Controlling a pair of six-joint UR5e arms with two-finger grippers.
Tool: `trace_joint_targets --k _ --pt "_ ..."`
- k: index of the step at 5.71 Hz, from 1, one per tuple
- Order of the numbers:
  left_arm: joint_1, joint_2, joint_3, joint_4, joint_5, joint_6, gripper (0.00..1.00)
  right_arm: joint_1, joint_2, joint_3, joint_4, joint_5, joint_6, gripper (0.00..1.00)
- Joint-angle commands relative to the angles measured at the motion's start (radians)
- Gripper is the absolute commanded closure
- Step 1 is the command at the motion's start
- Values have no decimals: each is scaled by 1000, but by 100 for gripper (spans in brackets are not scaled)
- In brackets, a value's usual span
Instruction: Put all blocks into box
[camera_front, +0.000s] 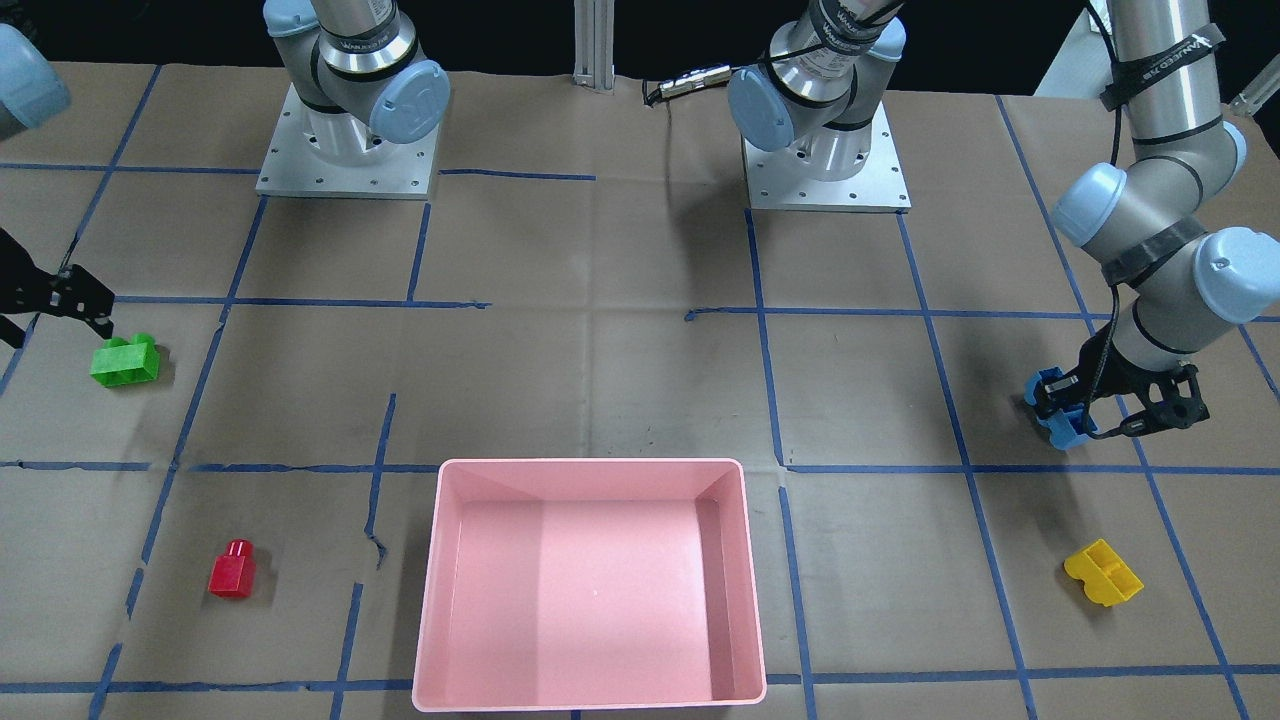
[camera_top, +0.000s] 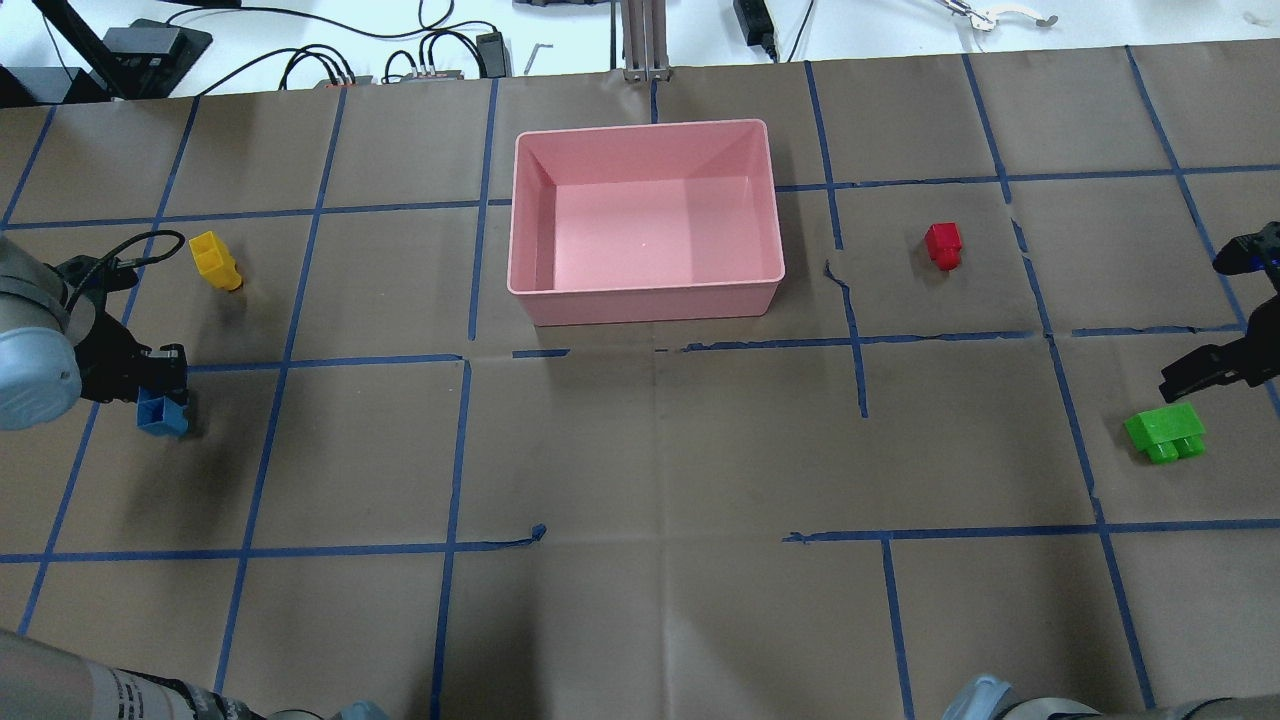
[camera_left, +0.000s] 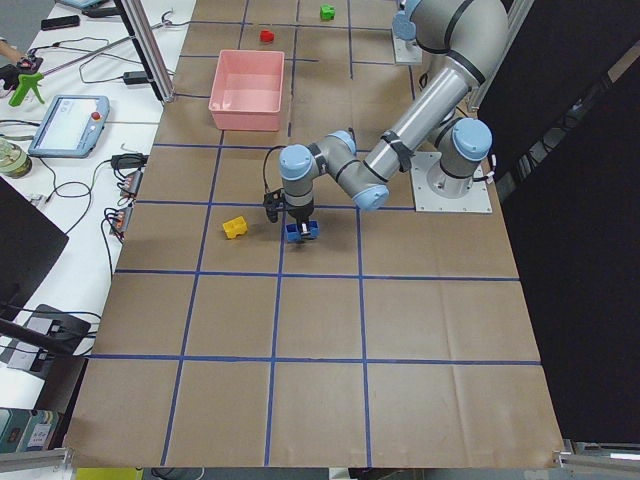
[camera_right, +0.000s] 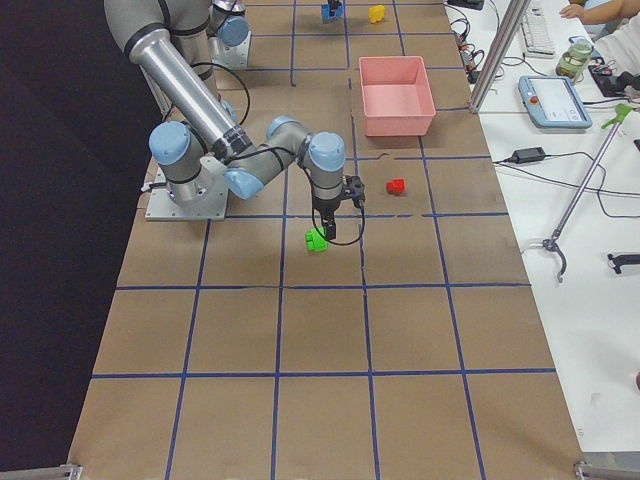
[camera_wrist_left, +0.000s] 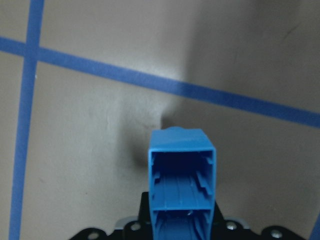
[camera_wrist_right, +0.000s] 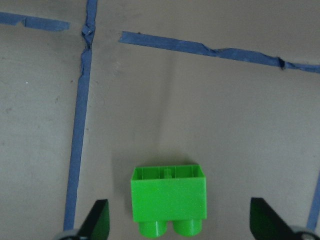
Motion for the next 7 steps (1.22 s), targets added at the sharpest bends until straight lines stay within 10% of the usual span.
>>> trace_joint_targets --k 1,6,7 --pt "-288 -24 232 -123 -36 -16 100 1 57 19 -35 34 0 0" --pt "-760 -286 589 -139 -113 -131 96 1 116 22 -82 -49 -1 1" --pt "-761 -287 584 -133 -107 -105 11 1 116 22 -82 -49 2 4"
